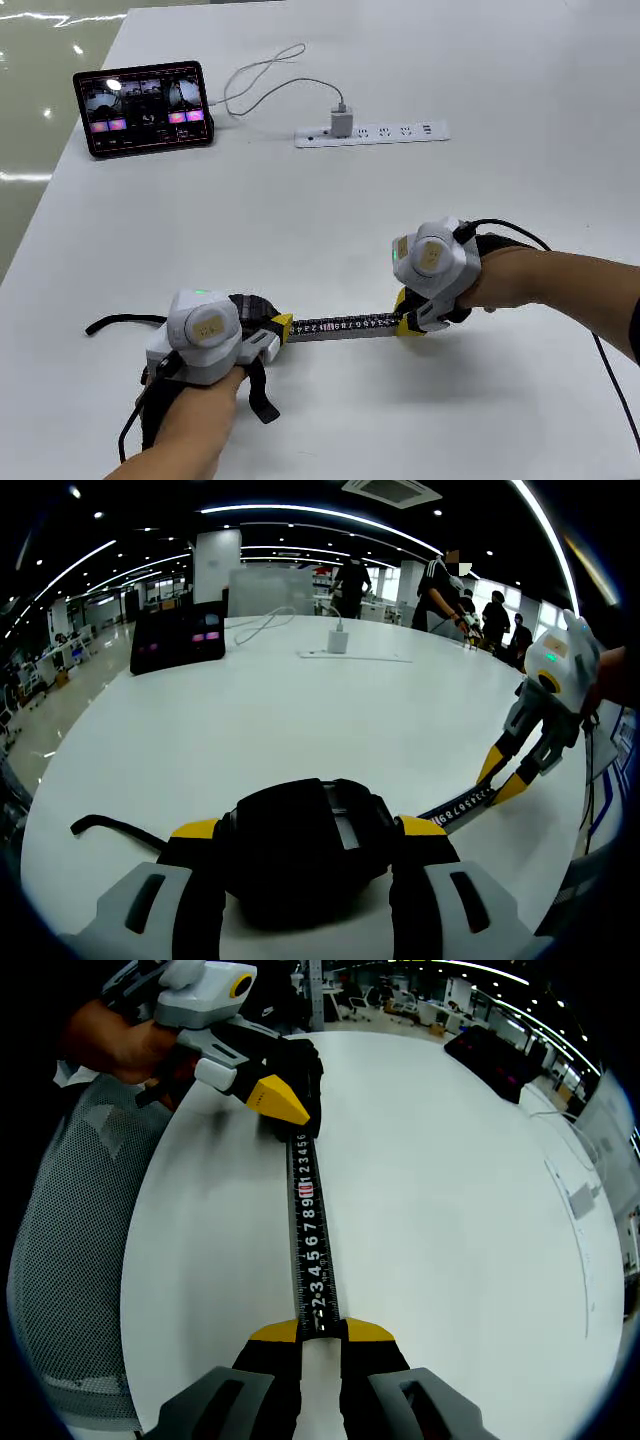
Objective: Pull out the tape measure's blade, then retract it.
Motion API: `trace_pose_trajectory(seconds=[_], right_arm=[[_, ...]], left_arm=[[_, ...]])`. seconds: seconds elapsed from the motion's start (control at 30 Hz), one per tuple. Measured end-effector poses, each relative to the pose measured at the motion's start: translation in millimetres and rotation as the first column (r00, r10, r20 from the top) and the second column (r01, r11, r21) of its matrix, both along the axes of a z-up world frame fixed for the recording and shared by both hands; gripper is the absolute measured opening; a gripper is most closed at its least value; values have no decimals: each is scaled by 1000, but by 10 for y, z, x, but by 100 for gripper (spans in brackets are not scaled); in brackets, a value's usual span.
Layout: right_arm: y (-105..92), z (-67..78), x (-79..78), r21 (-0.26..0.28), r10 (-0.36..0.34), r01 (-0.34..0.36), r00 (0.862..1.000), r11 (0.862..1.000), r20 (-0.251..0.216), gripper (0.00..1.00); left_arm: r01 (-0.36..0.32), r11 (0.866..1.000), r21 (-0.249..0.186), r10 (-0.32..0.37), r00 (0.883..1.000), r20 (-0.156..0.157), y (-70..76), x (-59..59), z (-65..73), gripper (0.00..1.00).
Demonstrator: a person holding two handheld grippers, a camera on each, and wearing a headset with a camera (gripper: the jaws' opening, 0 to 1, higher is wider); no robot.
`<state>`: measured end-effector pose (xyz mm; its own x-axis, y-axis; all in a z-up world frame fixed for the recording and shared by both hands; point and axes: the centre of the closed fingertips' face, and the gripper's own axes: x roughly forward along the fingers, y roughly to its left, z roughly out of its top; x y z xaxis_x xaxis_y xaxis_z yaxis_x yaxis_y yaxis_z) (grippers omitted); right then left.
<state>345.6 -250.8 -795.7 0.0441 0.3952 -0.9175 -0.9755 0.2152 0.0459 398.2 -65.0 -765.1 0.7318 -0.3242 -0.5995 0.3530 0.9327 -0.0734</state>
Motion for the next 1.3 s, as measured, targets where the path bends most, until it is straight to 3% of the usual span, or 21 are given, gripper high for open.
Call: trace_pose_trajectory(seconds=[1.3], right_arm=[[139, -1, 20, 14, -3, 3, 1000, 1000, -3, 10]], left_arm=[[0, 1000, -7, 0, 1000, -7, -5, -5, 1, 62]])
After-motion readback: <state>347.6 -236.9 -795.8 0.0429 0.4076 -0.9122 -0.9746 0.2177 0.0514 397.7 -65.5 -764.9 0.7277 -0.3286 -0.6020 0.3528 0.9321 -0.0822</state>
